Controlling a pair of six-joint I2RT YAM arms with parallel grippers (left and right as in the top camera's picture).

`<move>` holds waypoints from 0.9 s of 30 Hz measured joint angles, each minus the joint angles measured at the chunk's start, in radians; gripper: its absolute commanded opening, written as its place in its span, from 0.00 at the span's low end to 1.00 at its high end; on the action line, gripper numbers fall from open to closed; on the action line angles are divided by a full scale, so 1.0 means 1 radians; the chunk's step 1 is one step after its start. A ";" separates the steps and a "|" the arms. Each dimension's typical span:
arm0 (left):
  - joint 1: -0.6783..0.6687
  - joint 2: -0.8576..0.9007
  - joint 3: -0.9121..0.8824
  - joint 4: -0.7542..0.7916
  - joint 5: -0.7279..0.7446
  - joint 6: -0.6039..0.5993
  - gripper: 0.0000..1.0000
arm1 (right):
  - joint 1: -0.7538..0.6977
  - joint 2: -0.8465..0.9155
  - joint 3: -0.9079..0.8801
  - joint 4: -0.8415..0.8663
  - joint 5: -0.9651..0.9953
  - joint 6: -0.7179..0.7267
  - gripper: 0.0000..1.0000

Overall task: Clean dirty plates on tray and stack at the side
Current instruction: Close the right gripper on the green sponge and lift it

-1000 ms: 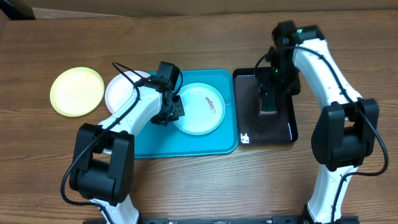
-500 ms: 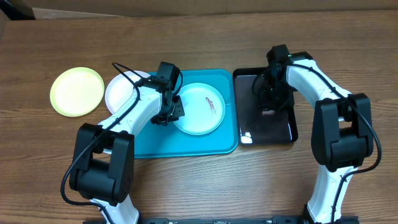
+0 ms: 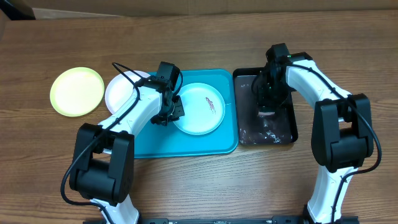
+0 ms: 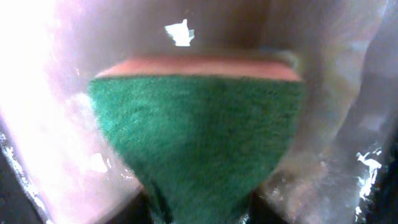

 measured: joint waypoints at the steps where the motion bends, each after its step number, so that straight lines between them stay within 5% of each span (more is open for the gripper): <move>1: 0.000 0.000 0.000 0.000 0.000 0.000 0.18 | 0.000 0.000 0.000 0.004 0.000 0.000 0.11; 3: 0.000 0.000 0.000 0.000 0.000 0.000 0.17 | 0.000 0.000 -0.001 0.007 0.000 0.006 0.55; 5: 0.000 0.000 0.000 0.000 0.000 0.000 0.17 | 0.000 0.000 -0.003 0.016 -0.001 0.003 0.64; 6: 0.000 0.000 0.000 0.000 0.000 0.000 0.17 | 0.000 0.000 -0.003 0.021 -0.005 0.003 0.64; 7: 0.000 0.000 0.000 0.000 0.000 0.000 0.18 | 0.000 -0.002 -0.003 0.035 -0.004 -0.002 0.50; 8: 0.000 0.000 0.000 0.000 0.000 0.000 0.18 | 0.001 -0.002 -0.003 0.048 -0.005 0.000 0.22; 9: 0.000 0.000 0.000 0.000 0.000 0.000 0.18 | 0.001 -0.002 -0.003 0.061 -0.003 -0.002 0.07; 10: 0.000 0.000 0.000 0.000 0.000 0.000 0.18 | 0.001 -0.002 -0.003 0.076 -0.001 -0.003 0.04; 11: 0.000 0.000 0.000 0.000 0.000 0.000 0.18 | 0.001 -0.002 -0.003 0.090 -0.001 -0.002 0.06; 15: 0.000 0.000 0.000 0.000 0.000 0.000 0.18 | 0.001 -0.002 -0.005 0.114 0.000 0.001 0.64; 16: 0.000 0.000 0.000 0.000 0.000 0.000 0.18 | 0.001 -0.002 -0.005 0.118 0.000 0.000 0.71; 27: 0.000 0.000 0.000 0.000 0.000 0.000 0.19 | 0.001 -0.002 -0.005 0.217 0.000 -0.001 0.65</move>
